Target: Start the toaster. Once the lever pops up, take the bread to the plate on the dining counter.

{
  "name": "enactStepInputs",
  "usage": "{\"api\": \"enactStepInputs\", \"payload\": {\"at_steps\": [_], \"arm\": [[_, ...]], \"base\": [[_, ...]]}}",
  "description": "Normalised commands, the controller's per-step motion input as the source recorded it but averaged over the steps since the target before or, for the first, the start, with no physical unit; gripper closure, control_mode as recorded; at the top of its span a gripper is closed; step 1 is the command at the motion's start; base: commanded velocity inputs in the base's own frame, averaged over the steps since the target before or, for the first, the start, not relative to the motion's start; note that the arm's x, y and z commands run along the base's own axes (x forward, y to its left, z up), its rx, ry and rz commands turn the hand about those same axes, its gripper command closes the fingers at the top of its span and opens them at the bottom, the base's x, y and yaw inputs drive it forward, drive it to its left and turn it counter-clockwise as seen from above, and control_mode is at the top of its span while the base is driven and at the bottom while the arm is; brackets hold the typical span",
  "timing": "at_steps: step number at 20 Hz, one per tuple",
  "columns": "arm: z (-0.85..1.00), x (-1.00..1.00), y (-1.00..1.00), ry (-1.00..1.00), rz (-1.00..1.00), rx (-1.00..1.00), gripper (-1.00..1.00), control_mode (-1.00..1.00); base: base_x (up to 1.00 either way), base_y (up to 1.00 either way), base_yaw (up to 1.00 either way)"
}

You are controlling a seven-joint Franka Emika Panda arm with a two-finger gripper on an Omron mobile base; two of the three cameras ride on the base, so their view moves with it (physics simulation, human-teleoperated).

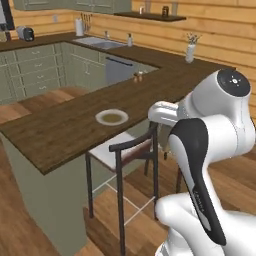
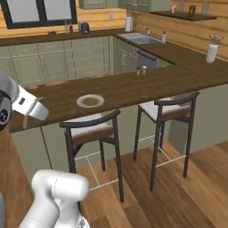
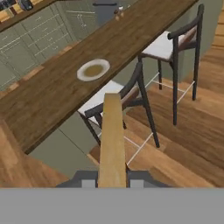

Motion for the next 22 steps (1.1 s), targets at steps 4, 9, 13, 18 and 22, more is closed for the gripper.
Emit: {"api": "enactStepInputs", "payload": {"at_steps": [4,9,13,18,22], "arm": [[0.00,0.00,0.00,0.00,0.00,0.00,1.00,1.00],[0.00,0.00,0.00,0.00,0.00,0.00,1.00,1.00],[0.00,0.00,0.00,0.00,0.00,0.00,1.00,1.00],[0.00,0.00,0.00,0.00,0.00,0.00,1.00,1.00],[0.00,0.00,0.00,0.00,0.00,0.00,1.00,1.00]], "base": [[0.41,-0.70,0.56],[0.37,-0.74,0.53],[0.50,-0.78,0.48],[0.66,-0.75,0.37],[0.91,-0.41,0.20]]}}
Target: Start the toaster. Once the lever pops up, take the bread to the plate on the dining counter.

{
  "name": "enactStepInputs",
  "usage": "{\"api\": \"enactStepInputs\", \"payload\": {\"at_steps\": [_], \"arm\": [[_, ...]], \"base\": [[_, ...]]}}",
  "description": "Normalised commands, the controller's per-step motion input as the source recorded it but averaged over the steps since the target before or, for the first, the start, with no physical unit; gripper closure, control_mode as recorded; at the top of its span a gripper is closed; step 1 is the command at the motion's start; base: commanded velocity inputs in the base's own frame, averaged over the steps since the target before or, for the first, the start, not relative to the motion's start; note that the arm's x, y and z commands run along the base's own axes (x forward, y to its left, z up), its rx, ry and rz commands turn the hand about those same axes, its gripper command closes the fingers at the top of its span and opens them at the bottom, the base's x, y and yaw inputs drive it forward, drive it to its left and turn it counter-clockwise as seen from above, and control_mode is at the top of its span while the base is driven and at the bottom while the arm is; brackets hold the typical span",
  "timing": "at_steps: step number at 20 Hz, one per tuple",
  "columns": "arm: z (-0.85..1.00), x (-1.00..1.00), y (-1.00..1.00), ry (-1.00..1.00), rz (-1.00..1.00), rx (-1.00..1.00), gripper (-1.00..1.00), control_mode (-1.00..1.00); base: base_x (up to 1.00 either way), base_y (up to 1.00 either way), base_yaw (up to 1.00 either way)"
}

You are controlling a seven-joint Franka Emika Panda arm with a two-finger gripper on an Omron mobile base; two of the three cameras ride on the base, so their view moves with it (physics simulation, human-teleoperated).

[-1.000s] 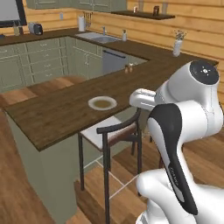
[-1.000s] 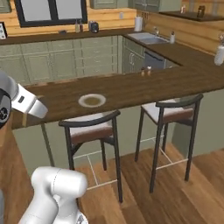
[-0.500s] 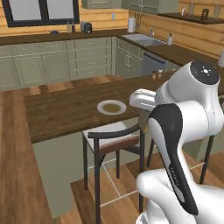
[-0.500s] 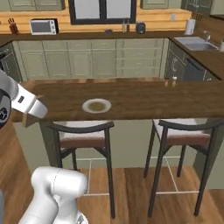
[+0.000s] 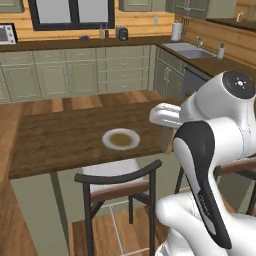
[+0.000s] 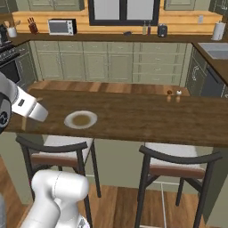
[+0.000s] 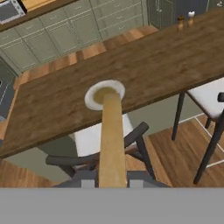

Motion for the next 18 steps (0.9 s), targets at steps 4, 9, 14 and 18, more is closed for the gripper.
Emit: {"api": "enactStepInputs", "payload": {"at_steps": [4,9,14,18], "arm": [[0.00,0.00,0.00,0.00,0.00,0.00,1.00,1.00],[-0.09,0.22,-0.09,0.03,0.06,0.07,1.00,-1.00],[-0.37,0.81,-0.50,0.00,0.35,0.22,1.00,-1.00],[-0.52,1.00,-0.26,-0.04,0.47,0.13,1.00,-1.00]], "base": [[1.00,-0.05,0.02],[0.52,0.00,0.01],[0.00,0.00,0.00],[0.00,0.00,0.00]]}}
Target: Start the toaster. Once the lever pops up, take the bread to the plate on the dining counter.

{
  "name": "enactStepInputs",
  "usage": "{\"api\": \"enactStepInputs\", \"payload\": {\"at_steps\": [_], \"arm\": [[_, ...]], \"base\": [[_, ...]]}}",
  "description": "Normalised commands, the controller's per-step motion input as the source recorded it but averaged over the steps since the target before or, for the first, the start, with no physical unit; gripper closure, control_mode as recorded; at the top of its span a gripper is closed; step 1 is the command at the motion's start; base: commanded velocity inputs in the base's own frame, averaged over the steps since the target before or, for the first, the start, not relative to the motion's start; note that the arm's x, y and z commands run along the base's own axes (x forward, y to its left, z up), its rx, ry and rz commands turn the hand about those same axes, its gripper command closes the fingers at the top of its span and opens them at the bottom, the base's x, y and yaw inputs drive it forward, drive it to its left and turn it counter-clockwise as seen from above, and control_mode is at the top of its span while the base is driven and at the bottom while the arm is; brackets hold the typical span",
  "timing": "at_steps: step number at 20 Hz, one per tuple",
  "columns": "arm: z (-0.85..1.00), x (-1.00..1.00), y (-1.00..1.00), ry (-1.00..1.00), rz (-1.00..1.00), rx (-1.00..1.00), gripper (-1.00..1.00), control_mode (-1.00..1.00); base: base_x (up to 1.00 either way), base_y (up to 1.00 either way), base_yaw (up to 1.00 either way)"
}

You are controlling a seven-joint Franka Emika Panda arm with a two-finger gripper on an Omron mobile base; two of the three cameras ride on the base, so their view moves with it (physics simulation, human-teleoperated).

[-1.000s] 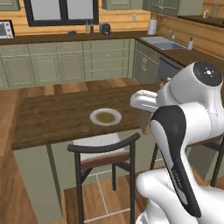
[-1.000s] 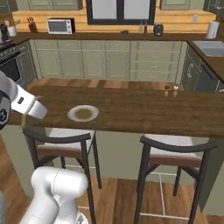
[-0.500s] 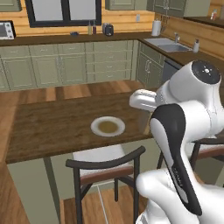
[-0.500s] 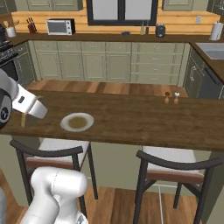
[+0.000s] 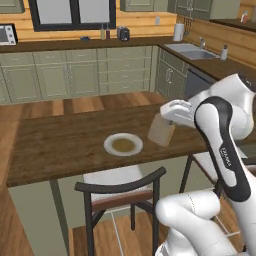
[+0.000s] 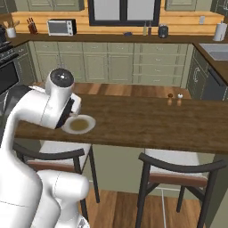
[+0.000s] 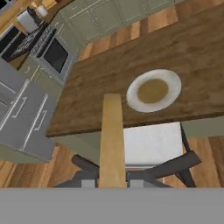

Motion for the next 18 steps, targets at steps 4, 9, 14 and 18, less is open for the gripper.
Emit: {"api": "enactStepInputs", "payload": {"at_steps": [4,9,14,18], "arm": [[-0.63,1.00,0.00,-0.03,0.48,0.03,1.00,-1.00],[-0.51,1.00,0.00,0.00,0.47,0.00,1.00,-1.00],[-0.42,0.98,0.22,0.00,0.34,0.00,1.00,-1.00],[-0.34,0.93,0.33,0.00,0.16,0.00,1.00,-1.00]], "base": [[0.00,0.00,0.00],[0.00,0.00,0.00],[0.00,0.00,0.00],[0.00,0.00,0.00]]}}
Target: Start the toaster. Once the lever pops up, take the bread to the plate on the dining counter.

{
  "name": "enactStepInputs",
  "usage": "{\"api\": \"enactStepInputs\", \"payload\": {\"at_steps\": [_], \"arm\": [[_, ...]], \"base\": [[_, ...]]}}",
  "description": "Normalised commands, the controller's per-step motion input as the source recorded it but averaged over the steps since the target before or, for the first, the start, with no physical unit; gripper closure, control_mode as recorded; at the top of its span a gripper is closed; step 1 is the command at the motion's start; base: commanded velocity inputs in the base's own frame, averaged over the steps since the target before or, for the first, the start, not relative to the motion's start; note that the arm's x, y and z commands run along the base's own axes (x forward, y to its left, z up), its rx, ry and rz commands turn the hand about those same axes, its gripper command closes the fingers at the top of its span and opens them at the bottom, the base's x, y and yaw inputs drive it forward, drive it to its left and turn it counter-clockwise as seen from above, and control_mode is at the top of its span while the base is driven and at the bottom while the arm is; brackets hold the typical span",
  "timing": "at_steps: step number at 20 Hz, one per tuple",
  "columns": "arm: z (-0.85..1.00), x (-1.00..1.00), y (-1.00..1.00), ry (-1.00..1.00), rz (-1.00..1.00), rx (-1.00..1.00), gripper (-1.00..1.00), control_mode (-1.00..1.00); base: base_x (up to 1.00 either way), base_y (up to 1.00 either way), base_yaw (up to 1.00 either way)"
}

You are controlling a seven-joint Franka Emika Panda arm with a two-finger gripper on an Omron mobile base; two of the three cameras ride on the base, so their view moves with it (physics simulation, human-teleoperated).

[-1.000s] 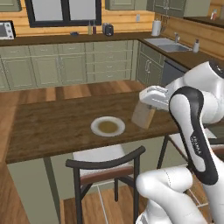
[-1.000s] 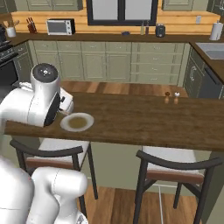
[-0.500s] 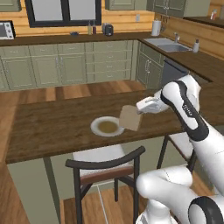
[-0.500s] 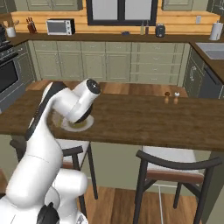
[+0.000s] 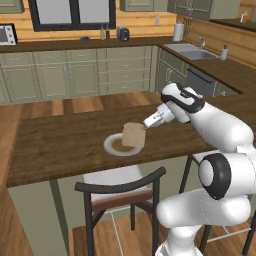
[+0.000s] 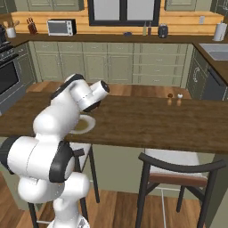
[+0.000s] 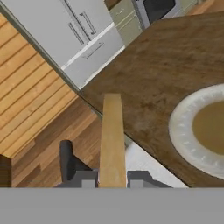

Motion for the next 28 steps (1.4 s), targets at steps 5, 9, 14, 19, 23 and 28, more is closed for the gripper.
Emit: {"api": "enactStepInputs", "payload": {"at_steps": [5,9,14,19,23,28], "arm": [[-0.36,0.53,0.11,0.00,0.00,0.00,1.00,-1.00],[-0.45,0.20,0.05,0.00,-0.07,0.00,1.00,-1.00],[-0.32,0.05,0.15,-0.04,-0.10,0.00,1.00,-1.00],[-0.31,0.11,0.17,-0.02,-0.16,0.00,1.00,-1.00],[-0.32,0.31,0.04,-0.03,-0.15,0.00,1.00,-1.00],[-0.32,0.35,0.00,-0.09,-0.09,0.00,1.00,-1.00]], "base": [[0.00,0.00,0.00],[0.00,0.00,0.00],[0.00,0.00,0.00],[0.00,0.00,0.00],[0.00,0.00,0.00],[0.00,0.00,0.00]]}}
